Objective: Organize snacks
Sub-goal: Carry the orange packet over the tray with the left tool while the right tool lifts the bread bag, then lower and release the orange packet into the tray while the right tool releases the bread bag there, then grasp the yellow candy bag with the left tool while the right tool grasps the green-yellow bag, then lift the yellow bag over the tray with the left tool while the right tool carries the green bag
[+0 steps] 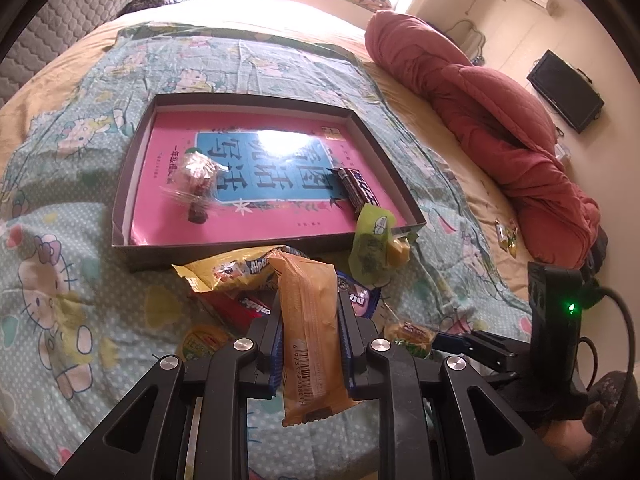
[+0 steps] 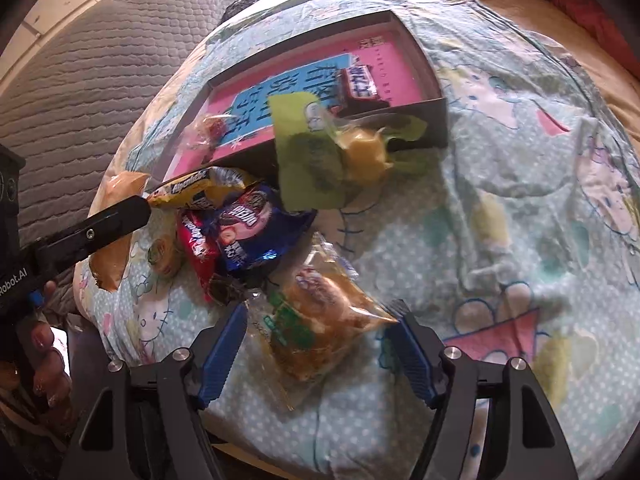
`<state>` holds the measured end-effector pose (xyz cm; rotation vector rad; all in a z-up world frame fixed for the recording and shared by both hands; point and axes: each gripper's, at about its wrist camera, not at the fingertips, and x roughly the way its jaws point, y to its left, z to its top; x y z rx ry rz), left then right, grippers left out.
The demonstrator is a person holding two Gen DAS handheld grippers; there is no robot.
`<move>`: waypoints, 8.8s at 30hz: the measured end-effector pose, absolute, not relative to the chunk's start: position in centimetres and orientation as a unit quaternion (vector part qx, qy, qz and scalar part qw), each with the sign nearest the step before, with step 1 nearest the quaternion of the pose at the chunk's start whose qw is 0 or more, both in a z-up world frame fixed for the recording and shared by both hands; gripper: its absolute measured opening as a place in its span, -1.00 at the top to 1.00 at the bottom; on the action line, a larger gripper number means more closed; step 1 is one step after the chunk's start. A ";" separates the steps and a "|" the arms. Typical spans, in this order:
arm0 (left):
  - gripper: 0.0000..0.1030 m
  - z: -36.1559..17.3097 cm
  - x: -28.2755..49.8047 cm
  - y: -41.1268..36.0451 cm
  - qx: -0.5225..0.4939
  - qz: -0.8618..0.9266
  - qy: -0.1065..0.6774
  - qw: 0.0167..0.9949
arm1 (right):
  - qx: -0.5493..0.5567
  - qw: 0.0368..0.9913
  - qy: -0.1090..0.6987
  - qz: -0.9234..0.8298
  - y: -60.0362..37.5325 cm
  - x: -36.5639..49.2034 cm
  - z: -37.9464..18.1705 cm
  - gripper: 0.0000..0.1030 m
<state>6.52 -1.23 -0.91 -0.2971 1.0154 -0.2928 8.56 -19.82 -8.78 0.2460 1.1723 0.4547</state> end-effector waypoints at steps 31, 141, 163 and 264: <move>0.56 1.4 10.5 -0.8 -0.154 -0.125 0.454 0.868 | 0.106 0.885 0.377 0.253 -21.5 13.7 -1.2 -0.12; -0.39 -3.4 9.0 4.3 -0.217 -0.095 0.516 0.823 | 0.123 0.870 0.423 0.219 -23.3 14.1 -3.5 -0.48; -0.39 -6.2 11.9 2.8 -0.218 -0.107 0.517 0.821 | 0.130 0.844 0.475 0.212 -20.7 16.6 -8.5 -0.39; 0.69 -2.7 16.0 -0.4 -0.244 -0.159 0.448 0.845 | 0.150 0.854 0.395 0.304 -19.3 20.5 -4.6 -0.03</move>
